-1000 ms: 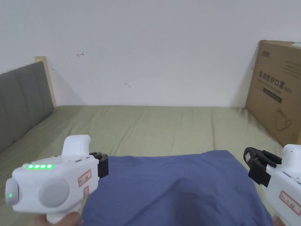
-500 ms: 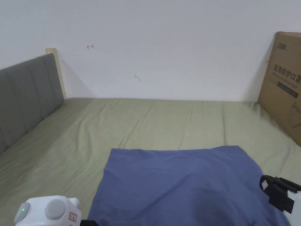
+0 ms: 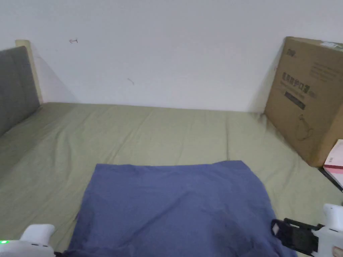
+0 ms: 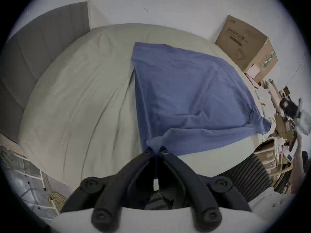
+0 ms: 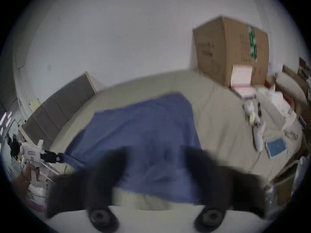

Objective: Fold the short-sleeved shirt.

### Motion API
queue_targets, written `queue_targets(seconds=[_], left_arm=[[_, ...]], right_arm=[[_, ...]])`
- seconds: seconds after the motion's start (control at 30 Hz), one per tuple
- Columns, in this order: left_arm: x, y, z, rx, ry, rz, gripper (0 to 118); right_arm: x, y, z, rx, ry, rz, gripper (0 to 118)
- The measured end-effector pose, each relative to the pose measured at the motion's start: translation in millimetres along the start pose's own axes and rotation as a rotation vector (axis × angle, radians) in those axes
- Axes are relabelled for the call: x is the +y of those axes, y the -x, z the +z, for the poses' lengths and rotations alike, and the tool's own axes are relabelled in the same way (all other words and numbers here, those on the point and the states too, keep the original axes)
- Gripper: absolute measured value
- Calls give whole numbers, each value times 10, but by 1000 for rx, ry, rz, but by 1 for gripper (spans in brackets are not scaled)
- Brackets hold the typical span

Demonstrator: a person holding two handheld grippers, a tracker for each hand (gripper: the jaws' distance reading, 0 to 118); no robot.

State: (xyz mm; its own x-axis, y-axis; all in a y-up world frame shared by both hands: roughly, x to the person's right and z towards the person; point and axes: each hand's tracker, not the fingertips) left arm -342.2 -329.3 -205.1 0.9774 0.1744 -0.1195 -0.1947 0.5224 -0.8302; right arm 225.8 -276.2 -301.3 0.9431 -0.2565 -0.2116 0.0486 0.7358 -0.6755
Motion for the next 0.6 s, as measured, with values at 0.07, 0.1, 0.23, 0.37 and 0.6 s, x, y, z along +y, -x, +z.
queue_targets(seconds=[0.07,0.1,0.23,0.37,0.6], left_arm=[[9,3,-6,1,-5,-4,2],[11,-5,-2,1,-7,-6,2],[22,-52,1,13,9,-10,2],[-1,-52,-44,18,33,-1,2],[-70,-40,-95,11,60,35,2]], right_arm=[[-96,-199,-185,-31,128,-26,118],[-115,-288,-300,-65,191,-15,118],[-359,-510,-584,-161,415,39,117],[-507,-623,-778,-100,478,3,93],[-541,-474,-762,-132,442,94,23]])
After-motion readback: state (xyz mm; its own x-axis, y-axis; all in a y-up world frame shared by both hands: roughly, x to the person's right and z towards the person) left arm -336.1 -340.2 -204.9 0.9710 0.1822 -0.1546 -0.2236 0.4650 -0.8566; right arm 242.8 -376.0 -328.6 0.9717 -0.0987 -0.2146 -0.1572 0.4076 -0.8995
